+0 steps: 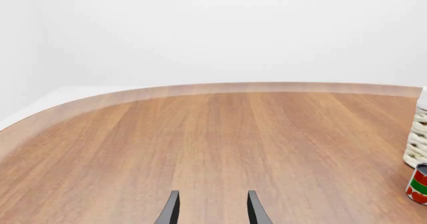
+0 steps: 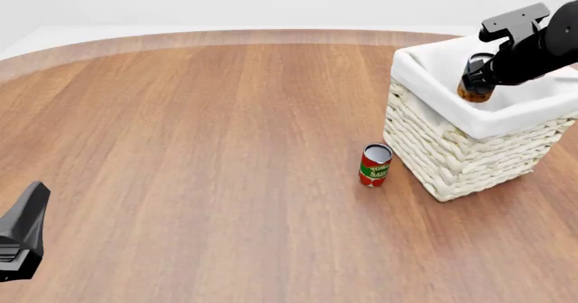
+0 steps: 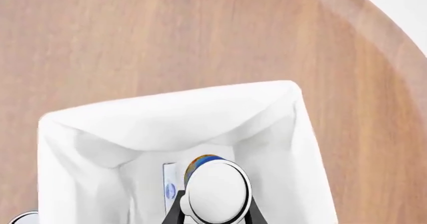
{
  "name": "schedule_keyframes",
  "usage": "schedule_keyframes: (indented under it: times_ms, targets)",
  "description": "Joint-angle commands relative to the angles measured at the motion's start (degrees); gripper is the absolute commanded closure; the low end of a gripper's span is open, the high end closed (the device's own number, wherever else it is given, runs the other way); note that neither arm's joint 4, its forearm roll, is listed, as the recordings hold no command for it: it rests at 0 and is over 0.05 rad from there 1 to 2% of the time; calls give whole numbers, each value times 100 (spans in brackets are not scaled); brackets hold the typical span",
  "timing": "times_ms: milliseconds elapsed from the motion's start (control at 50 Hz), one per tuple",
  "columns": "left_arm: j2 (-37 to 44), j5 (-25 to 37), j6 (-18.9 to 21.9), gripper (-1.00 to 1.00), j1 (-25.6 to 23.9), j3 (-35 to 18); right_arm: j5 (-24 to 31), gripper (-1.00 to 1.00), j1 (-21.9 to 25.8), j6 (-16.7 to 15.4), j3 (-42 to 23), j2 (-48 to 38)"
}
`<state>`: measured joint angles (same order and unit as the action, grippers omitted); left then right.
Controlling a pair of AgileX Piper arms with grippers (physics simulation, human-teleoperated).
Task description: Pick up the alphabet soup and the cream cheese box, and put them in the basket.
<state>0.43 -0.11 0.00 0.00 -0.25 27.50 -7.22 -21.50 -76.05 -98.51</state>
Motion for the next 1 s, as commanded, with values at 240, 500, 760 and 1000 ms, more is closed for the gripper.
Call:
schedule_keyframes:
  times_ms: [240,500,760,1000]
  targets:
    - [0,0,0,-100,0,0,-168,100,-26,-73,208,-112]
    - [0,0,0,-100,0,0,-193,100,-1,-120,294,-119]
    - [0,0,0,-100,0,0,-208,100,-32,-195,443,-29]
    - [0,0,0,-100,0,0,-69,-100,-111,-212,257,-83]
